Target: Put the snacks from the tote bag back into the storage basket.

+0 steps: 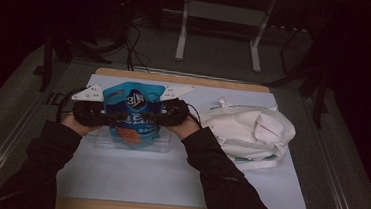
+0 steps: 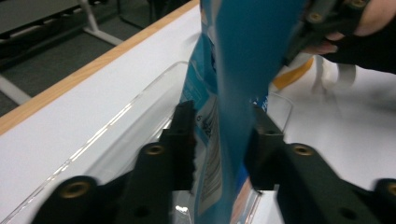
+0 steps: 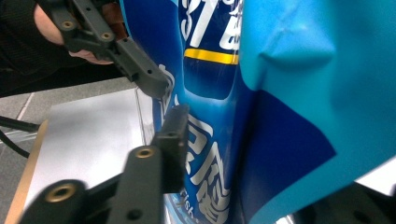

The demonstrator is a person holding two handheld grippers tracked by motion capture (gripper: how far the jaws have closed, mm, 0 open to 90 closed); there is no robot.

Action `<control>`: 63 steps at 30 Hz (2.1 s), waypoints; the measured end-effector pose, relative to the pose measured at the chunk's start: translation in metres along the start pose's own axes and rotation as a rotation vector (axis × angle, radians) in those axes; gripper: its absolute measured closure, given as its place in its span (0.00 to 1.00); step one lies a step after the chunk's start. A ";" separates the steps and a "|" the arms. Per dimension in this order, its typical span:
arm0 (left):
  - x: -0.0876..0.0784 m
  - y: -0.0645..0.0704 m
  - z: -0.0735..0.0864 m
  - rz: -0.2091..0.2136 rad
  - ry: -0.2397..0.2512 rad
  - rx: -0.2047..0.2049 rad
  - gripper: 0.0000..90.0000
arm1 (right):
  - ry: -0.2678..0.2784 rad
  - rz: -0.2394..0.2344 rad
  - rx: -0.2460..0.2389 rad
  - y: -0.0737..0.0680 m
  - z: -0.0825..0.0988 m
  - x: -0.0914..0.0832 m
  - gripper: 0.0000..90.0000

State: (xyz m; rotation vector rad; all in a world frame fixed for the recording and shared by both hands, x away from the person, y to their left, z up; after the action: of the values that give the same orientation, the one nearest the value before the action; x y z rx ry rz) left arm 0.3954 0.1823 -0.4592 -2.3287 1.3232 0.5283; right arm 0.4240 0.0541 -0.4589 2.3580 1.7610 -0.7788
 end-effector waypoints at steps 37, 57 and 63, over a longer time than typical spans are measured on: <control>-0.019 0.013 0.032 -0.148 -0.004 -0.150 0.02 | 0.040 0.115 0.024 0.008 0.007 -0.034 0.20; -0.022 0.070 0.050 -0.173 -0.037 -0.127 0.01 | 0.025 0.148 0.042 0.010 0.031 -0.063 0.20; -0.021 0.087 0.039 -0.151 -0.021 -0.126 0.02 | 0.025 0.161 0.057 0.013 0.043 -0.076 0.20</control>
State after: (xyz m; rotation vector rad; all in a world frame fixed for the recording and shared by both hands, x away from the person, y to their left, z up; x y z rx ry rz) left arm 0.3050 0.1775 -0.4952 -2.4932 1.1224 0.6011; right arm 0.4056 -0.0322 -0.4648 2.5179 1.5531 -0.7896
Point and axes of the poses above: each handheld gripper's, and its own axes: x roughly forward along the jaws, z roughly out of its underside, y roughly to its right, the point moved 9 cm from there along x, roughly forward along the jaws, and after that the axes turned 11 degrees about x, right-handed, at the moved point
